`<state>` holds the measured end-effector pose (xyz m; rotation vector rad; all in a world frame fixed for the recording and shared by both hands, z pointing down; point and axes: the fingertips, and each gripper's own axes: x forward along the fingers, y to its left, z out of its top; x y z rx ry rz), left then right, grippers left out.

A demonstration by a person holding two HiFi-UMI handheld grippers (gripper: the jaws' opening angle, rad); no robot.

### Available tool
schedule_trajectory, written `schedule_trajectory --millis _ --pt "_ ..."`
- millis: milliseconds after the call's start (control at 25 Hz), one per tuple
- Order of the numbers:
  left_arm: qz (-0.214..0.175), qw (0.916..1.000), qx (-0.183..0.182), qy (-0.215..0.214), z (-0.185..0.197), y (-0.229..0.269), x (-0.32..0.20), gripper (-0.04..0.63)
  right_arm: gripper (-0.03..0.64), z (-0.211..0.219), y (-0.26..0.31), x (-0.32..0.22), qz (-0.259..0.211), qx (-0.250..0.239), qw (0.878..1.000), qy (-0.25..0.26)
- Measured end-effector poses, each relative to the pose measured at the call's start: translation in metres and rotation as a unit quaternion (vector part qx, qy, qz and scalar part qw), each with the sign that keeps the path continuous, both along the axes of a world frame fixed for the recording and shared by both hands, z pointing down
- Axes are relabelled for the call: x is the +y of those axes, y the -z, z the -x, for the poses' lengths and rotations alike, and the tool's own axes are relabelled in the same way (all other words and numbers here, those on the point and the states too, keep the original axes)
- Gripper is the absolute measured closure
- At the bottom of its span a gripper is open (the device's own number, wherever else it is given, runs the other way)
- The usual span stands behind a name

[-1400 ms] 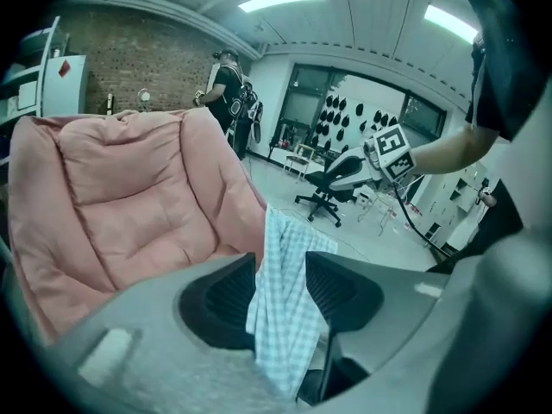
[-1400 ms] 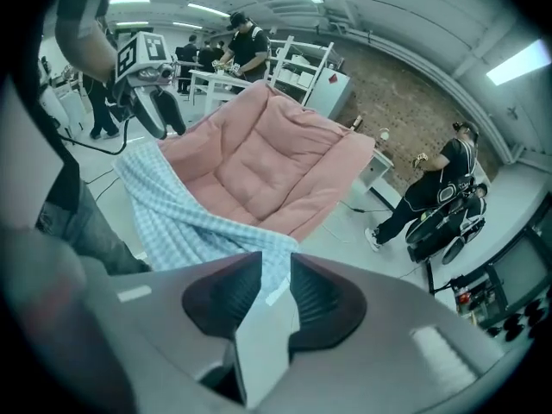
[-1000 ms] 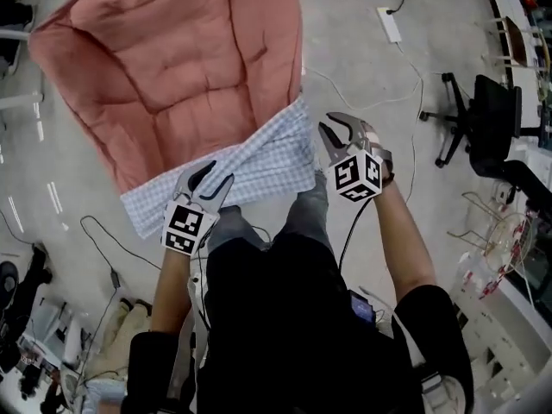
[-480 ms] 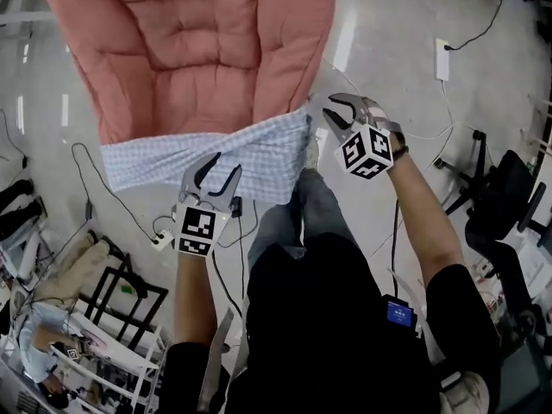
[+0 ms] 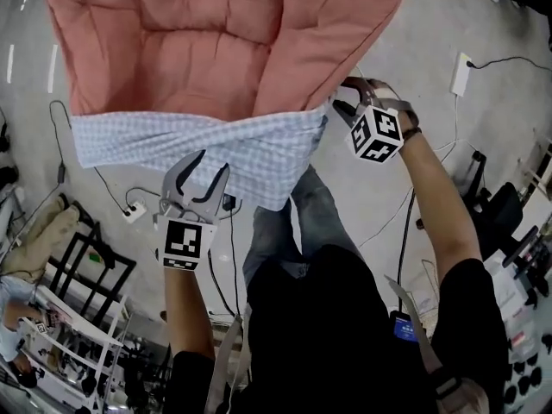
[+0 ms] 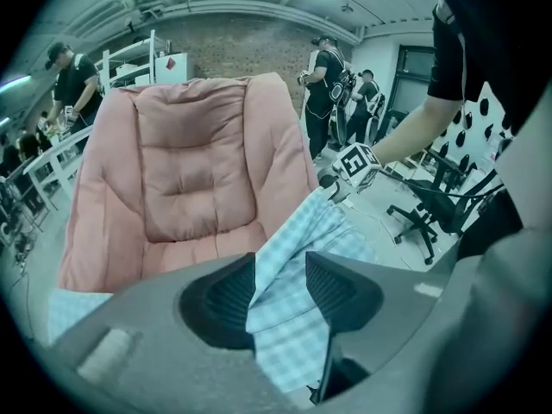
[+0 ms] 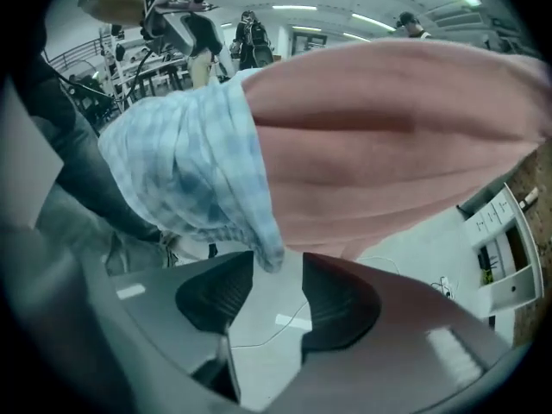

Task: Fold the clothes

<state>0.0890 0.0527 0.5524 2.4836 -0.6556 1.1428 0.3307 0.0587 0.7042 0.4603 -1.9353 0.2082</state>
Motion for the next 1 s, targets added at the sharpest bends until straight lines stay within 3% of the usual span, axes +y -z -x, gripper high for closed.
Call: schedule_trajectory --millis 280,400,680,880,1000 --pt "-0.001 0.9986 -0.043 -0.030 0.005 -0.021 0.014 0.403 0.444 0.008 -0.023 0.000 0.015 0.002 0.999 0.044" --pt "0.001 0.9984 -0.042 -0.038 0.006 -0.023 0.014 0.402 0.556 0.007 -0.017 0.008 0.008 0.008 0.999 0.041" --pt "-0.016 0.9948 -0.051 -0.086 0.019 -0.035 0.003 0.385 0.569 -0.007 0.029 0.028 -0.032 0.022 0.998 -0.045" --pt "-0.044 0.9887 -0.057 -0.132 0.020 -0.037 0.006 0.385 0.569 -0.023 0.089 0.049 -0.071 0.036 0.988 -0.136" --pt "-0.059 0.9834 -0.072 -0.156 0.011 -0.044 0.014 0.387 0.569 -0.028 0.120 0.070 -0.096 0.043 0.982 -0.160"
